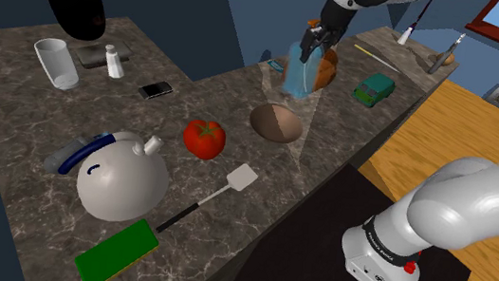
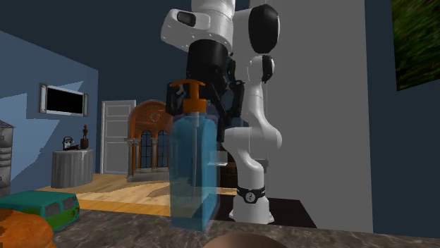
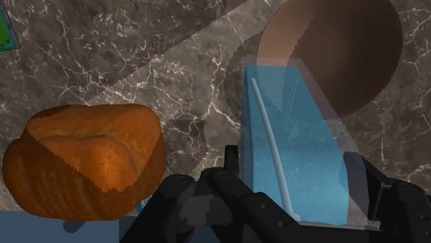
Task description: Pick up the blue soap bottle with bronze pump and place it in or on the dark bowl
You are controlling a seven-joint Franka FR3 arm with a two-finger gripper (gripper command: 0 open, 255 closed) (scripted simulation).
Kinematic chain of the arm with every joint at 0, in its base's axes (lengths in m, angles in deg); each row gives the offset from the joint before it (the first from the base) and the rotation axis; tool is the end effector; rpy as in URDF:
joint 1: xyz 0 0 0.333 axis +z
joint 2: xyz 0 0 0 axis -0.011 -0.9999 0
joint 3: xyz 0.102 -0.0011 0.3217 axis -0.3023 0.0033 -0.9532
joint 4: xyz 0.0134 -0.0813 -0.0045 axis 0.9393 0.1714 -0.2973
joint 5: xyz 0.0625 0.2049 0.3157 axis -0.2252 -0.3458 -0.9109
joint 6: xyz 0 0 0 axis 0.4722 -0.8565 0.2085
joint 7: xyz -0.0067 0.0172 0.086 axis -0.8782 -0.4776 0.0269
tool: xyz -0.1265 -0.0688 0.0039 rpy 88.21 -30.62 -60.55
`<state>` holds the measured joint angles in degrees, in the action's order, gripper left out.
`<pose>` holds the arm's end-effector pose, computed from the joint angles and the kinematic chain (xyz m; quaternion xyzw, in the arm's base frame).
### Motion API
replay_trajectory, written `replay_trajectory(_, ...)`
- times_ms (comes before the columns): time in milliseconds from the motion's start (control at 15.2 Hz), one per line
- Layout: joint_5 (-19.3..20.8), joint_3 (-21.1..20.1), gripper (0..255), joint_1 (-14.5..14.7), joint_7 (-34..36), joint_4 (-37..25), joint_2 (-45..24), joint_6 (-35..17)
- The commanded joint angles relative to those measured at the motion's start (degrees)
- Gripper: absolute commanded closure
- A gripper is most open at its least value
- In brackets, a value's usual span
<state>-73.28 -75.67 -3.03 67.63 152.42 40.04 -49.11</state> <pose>0.4337 -0.0641 0.5048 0.9959 -0.0199 0.0861 0.0206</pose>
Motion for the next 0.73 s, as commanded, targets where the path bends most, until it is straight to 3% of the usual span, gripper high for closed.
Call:
replay_trajectory(0, -0.2, -1.8, 255, 0.8, 2.5, 1.6, 2.7, 1.2)
replay_trajectory(396, -1.6, -6.8, 255, 3.2, 8.8, 5.2, 9.3, 4.4)
replay_trajectory(660, -1.6, -6.9, 255, 3.2, 9.0, 8.1, 8.9, 1.2)
